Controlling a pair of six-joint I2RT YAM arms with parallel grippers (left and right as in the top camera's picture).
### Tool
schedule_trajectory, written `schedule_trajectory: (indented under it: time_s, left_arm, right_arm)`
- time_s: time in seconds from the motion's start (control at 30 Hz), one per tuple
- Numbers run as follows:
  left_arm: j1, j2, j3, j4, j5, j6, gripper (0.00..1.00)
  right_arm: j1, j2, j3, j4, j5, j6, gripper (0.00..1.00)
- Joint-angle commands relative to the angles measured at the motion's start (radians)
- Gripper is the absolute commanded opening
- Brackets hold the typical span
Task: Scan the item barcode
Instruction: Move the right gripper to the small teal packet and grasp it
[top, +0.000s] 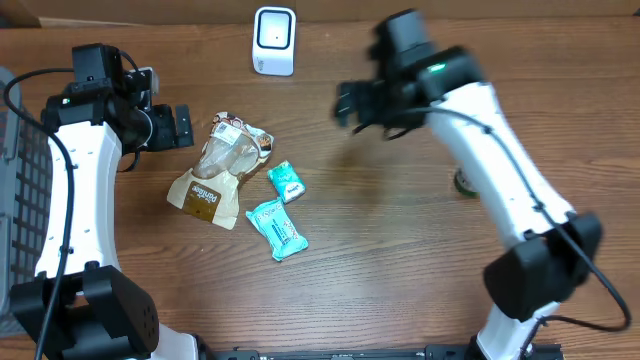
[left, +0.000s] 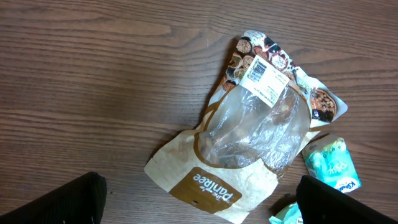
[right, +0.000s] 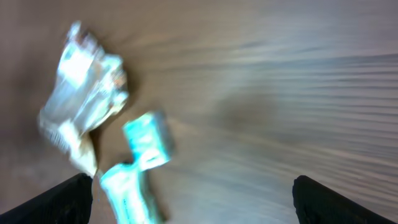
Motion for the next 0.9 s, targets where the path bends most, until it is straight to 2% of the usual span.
schedule_trajectory:
  time_s: [0.0,0.17,0.23,0.27,0.3,0.33,0.4,0.6,0.87]
  left_arm:
    - [0.005,-0.012,0.015,0.0,0.003,0.019,1.0]
    - [0.005,-0.012,0.015,0.0,0.003,0.018,1.0]
    - [0.005,-0.012,0.015,0.0,0.003,0.018,1.0]
    - [0.005,-0.012,0.015,0.0,0.003,0.018,1.0]
    - [0.005,-0.012,0.015,0.0,0.003,0.019,1.0]
    - [0.005,-0.012,0.015,0.0,0.003,0.018,1.0]
    - [0.005,-0.012,0.015,0.0,0.003,0.018,1.0]
    - [0.005,-0.012,0.015,0.0,0.003,0.018,1.0]
    - [0.005,-0.012,0.015,0.0,0.003,0.019,0.99]
  right_arm:
    - [0.087,0.065,-0.019,0.025,-0.041,0.0,1.0]
    - [0.175,0.091,-0.019,0.1,-0.033,0.007,1.0]
    - [0.192,0.094,-0.024,0.117,-0.032,0.027,0.8]
    - [0.198,0.095,-0.03,0.122,-0.033,0.037,0.67]
    - [0.204,0.101,-0.039,0.125,-0.032,0.037,0.49]
    - [0.21,0.108,-0.053,0.127,-0.025,0.037,0.44]
    - [0.216,0.128,-0.097,0.15,-0.022,0.038,0.4]
    - [0.218,0.185,-0.19,0.239,-0.041,0.054,0.4]
    - [0.218,0.239,-0.194,0.282,-0.08,0.061,0.4]
